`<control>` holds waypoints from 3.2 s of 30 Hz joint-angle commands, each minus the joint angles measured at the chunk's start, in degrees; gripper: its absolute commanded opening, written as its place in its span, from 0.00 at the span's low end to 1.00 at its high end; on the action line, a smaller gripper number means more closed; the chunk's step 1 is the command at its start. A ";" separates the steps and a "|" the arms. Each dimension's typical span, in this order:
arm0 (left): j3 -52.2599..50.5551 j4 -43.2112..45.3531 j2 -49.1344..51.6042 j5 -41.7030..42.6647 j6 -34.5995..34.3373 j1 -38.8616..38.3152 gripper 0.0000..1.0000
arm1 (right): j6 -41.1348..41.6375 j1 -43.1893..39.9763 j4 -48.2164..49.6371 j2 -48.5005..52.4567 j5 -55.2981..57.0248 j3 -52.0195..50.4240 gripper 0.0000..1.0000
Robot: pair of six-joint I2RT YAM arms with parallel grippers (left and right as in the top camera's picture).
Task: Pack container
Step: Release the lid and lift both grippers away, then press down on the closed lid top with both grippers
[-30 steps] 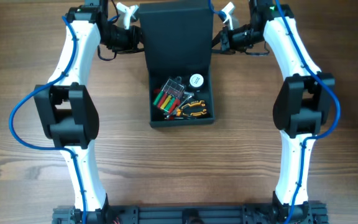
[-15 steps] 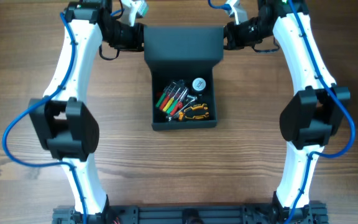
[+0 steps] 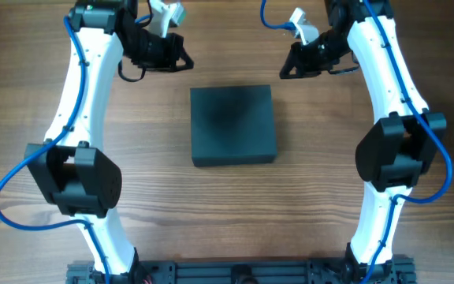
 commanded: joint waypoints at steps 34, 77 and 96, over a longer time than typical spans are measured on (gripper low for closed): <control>-0.35 2.64 -5.77 -36.39 -4.74 -14.03 0.04 | 29.88 15.45 16.61 -35.85 30.99 -30.80 0.13; -7.21 7.50 9.44 -30.10 -3.87 -15.82 0.04 | 29.66 24.11 34.62 -23.26 28.02 -51.47 0.14; -14.05 12.13 7.65 -29.79 -3.61 -15.54 0.30 | 29.42 23.82 35.69 -23.32 28.30 -48.92 0.16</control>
